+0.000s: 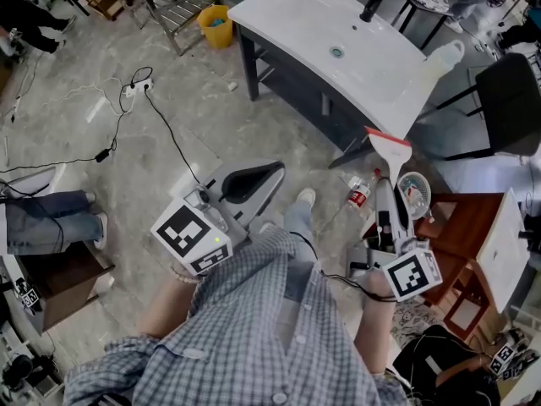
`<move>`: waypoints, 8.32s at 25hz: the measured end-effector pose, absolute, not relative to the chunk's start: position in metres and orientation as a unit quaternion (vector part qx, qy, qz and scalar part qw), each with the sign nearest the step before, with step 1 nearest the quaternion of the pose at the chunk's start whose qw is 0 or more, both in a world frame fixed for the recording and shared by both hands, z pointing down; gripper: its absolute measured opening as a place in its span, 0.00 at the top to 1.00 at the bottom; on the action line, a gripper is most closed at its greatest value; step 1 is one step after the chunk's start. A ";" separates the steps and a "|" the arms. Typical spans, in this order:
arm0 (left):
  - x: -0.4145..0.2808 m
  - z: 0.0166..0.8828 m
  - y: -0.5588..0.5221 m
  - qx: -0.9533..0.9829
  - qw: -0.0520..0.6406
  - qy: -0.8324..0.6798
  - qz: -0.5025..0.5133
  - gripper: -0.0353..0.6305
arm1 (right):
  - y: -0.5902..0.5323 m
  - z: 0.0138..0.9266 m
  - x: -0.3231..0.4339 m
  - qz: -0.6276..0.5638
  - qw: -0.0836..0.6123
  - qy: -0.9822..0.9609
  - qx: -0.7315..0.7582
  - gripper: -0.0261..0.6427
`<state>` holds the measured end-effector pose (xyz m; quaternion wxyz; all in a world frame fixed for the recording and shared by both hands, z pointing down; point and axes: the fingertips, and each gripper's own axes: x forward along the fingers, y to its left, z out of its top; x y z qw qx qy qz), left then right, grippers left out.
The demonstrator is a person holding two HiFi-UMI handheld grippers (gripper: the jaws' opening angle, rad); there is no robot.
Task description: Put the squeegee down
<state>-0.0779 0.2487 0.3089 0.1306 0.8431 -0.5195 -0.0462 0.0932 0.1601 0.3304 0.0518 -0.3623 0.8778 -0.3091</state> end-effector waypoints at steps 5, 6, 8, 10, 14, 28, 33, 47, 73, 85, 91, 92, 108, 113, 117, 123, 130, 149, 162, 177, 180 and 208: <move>-0.080 0.308 0.232 0.838 0.128 -0.530 -0.041 0.94 | 0.138 0.335 0.091 -0.315 0.051 0.879 -0.354 0.82; -0.081 0.308 0.228 0.836 0.128 -0.532 -0.040 0.94 | 0.133 0.335 0.089 -0.317 0.051 0.880 -0.351 0.82; -0.081 0.307 0.216 0.834 0.127 -0.536 -0.040 0.94 | 0.121 0.335 0.087 -0.319 0.050 0.881 -0.345 0.82; -0.080 0.306 0.206 0.833 0.123 -0.538 -0.039 0.94 | 0.109 0.334 0.084 -0.318 0.048 0.884 -0.339 0.82; -0.081 0.304 0.186 0.828 0.119 -0.546 -0.038 0.94 | 0.084 0.334 0.077 -0.321 0.045 0.888 -0.326 0.82; -0.082 0.303 0.099 0.811 0.127 -0.569 -0.042 0.94 | -0.008 0.336 0.071 -0.327 0.032 0.895 -0.302 0.82; -0.068 0.302 0.065 0.813 0.129 -0.566 -0.038 0.94 | -0.043 0.333 0.082 -0.327 0.032 0.896 -0.299 0.82; -0.034 0.299 0.000 0.828 0.128 -0.546 -0.026 0.94 | -0.097 0.334 0.121 -0.331 0.047 0.886 -0.322 0.82; 0.007 0.283 -0.069 0.886 0.114 -0.449 -0.008 0.94 | -0.126 0.339 0.178 -0.330 0.077 0.841 -0.422 0.82; -0.002 0.291 -0.117 0.918 0.129 -0.374 0.006 0.94 | -0.146 0.355 0.173 -0.336 0.073 0.794 -0.501 0.82; -0.009 0.296 -0.140 0.927 0.137 -0.348 0.012 0.94 | -0.161 0.369 0.171 -0.335 0.060 0.772 -0.536 0.82; -0.009 0.297 -0.142 0.929 0.138 -0.343 0.013 0.94 | -0.163 0.371 0.170 -0.334 0.057 0.769 -0.542 0.82; -0.023 0.312 -0.172 0.940 0.149 -0.304 0.031 0.94 | -0.194 0.425 0.161 -0.338 -0.008 0.721 -0.605 0.82; -0.026 0.318 -0.177 0.941 0.157 -0.299 0.033 0.94 | -0.204 0.443 0.161 -0.317 -0.051 0.719 -0.616 0.82; -0.029 0.323 -0.180 0.940 0.163 -0.297 0.037 0.94 | -0.214 0.458 0.160 -0.314 -0.083 0.709 -0.626 0.82; -0.035 0.328 -0.182 0.938 0.170 -0.298 0.041 0.94 | -0.225 0.474 0.160 -0.322 -0.109 0.690 -0.640 0.82; -0.039 0.331 -0.182 0.938 0.177 -0.297 0.043 0.94 | -0.236 0.490 0.160 -0.319 -0.141 0.677 -0.648 0.82; -0.039 0.339 -0.187 0.937 0.194 -0.286 0.040 0.94 | -0.249 0.523 0.158 -0.336 -0.202 0.648 -0.653 0.82; -0.044 0.342 -0.185 0.937 0.199 -0.285 0.039 0.94 | -0.241 0.541 0.159 -0.328 -0.253 0.634 -0.653 0.82; -0.036 0.338 -0.183 0.943 0.193 -0.270 0.037 0.94 | -0.233 0.529 0.154 -0.323 -0.239 0.659 -0.636 0.73; -0.030 0.336 -0.183 0.945 0.189 -0.265 0.036 0.94 | -0.228 0.521 0.153 -0.321 -0.232 0.666 -0.632 0.73; -0.004 0.308 -0.164 0.946 0.144 -0.290 0.025 0.94 | -0.188 0.378 0.161 -0.212 -0.072 0.769 -0.599 0.95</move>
